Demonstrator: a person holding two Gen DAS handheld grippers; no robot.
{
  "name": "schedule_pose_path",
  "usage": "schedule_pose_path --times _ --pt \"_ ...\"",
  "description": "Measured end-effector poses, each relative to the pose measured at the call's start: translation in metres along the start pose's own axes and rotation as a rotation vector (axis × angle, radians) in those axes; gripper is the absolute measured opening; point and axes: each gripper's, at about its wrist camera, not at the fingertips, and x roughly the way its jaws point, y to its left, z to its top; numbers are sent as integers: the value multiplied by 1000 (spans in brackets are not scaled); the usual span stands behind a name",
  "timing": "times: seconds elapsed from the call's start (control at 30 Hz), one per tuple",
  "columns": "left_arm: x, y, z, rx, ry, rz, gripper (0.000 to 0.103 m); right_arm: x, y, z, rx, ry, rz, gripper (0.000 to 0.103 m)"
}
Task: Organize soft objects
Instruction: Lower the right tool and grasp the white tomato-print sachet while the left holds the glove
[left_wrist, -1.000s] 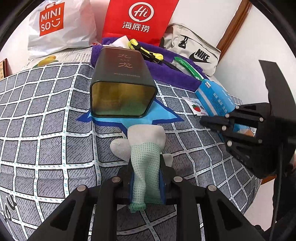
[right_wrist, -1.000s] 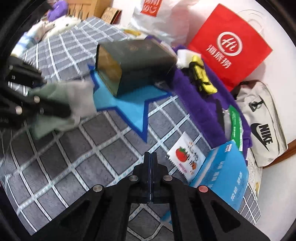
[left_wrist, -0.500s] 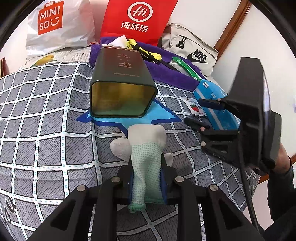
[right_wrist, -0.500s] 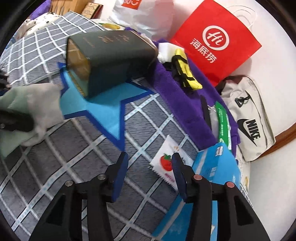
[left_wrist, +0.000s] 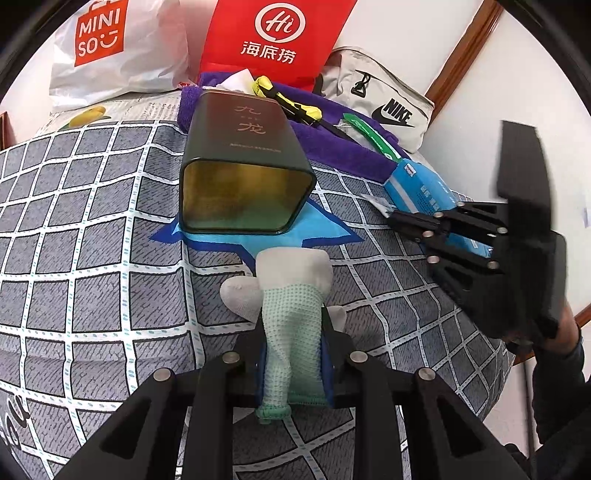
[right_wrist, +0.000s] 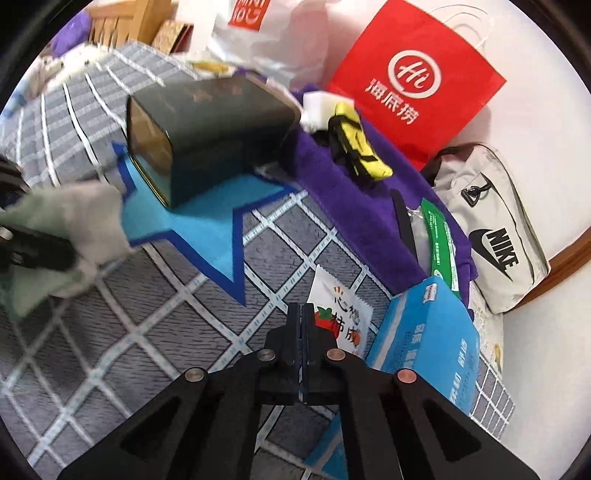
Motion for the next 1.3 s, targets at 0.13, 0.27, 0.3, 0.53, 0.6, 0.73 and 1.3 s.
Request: schedule_pose_path --times 0.13,0.27,0.3,0.53,0.6,0.73,1.3 --pt "0 -1 1 1 1 5 23 -21 -7 0 58 -34 70 0" --pt "-1 -1 1 -9 -2 12 23 -37 -2 -2 85 -56 157 0" --pt "-2 -2 1 -8 -4 18 23 -41 0 -4 95 -61 184 0" --pt "-12 -4 -4 2 -10 75 23 -48 7 -31 207 -26 318 2" --pt "-14 -2 -7 -5 -11 84 23 -51 5 -38 229 -26 319 2" --pt "-14 1 -9 -9 -5 84 23 -56 -2 -44 268 -52 271 50" --pt "-3 -10 -5 49 0 116 43 -10 6 -39 321 -1 198 69"
